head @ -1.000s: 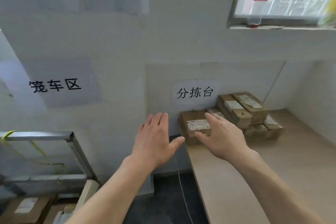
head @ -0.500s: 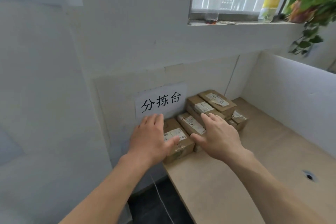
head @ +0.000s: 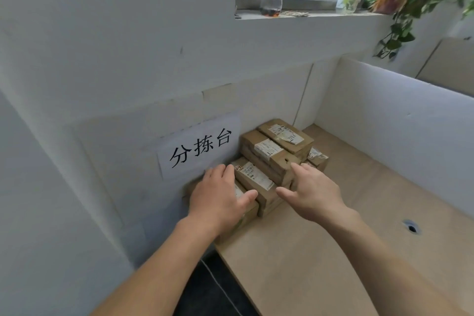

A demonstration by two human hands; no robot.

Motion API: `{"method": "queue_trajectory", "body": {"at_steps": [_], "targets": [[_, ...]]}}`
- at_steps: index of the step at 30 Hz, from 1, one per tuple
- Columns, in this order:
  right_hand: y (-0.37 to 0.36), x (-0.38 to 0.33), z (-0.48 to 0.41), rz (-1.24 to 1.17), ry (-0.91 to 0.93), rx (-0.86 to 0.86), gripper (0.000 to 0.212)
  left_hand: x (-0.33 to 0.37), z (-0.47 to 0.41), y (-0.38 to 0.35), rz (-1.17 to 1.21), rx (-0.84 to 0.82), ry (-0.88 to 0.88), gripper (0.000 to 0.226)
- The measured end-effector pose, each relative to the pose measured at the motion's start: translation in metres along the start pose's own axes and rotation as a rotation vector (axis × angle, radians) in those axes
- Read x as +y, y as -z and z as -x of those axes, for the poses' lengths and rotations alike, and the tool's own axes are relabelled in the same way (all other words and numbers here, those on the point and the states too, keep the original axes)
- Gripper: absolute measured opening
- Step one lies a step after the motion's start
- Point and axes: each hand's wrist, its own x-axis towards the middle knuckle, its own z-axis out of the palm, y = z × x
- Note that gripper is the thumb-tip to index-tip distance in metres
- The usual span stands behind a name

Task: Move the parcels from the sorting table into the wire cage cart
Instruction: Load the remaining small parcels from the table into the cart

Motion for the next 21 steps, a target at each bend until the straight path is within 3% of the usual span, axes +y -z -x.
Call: {"method": "queue_trajectory", "body": {"at_steps": [10, 15, 21], "targets": [[-0.015, 0.062, -0.092, -0.084, -0.148, -0.031, 0.065, 0.037, -0.082, -0.051, 0.109, -0.137, 0.108, 0.087], [-0.030, 0.092, -0.160, -0.104, -0.182, -0.067, 0.057, 0.053, -0.130, -0.089, 0.107, -0.215, 0.145, 0.077], [-0.056, 0.120, -0.230, -0.128, -0.191, -0.057, 0.067, 0.061, -0.169, -0.132, 0.147, -0.245, 0.254, 0.071]]}}
